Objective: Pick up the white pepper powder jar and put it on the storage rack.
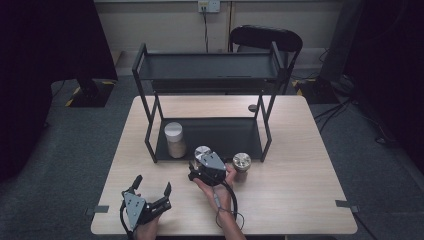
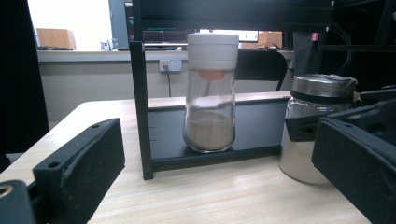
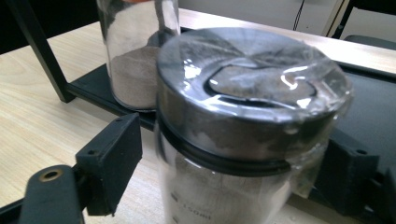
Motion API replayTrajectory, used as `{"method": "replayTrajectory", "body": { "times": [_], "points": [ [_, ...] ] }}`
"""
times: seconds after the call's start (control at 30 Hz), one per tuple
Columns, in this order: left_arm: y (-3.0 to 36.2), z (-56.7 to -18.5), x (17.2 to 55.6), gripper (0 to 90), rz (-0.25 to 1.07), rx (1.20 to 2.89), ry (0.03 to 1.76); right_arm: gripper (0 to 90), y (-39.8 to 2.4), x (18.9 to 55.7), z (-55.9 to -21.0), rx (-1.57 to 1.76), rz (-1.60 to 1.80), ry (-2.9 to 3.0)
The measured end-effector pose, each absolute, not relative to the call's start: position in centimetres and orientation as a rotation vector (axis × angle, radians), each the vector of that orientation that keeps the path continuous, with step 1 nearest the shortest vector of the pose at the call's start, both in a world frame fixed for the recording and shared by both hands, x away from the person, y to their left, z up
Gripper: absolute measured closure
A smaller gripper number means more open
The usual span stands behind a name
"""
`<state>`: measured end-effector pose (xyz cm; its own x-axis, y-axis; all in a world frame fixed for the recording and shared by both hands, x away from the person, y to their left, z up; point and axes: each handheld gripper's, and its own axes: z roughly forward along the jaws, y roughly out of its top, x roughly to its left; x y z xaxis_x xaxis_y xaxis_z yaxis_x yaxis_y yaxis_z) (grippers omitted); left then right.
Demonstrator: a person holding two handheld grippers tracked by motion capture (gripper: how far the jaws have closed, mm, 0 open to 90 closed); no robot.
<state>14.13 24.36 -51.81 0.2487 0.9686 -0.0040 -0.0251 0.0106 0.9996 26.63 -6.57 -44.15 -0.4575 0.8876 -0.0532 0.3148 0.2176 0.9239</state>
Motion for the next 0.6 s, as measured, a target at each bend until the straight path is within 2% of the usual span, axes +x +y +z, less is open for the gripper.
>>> {"method": "replayTrajectory", "body": {
  "times": [0.6],
  "points": [
    [24.43, -51.81, 14.13, 2.3, 1.026, 1.296, 1.003, 24.3, -7.05, 27.51, -44.79, 1.162, 1.252, 1.914]
  ]
}}
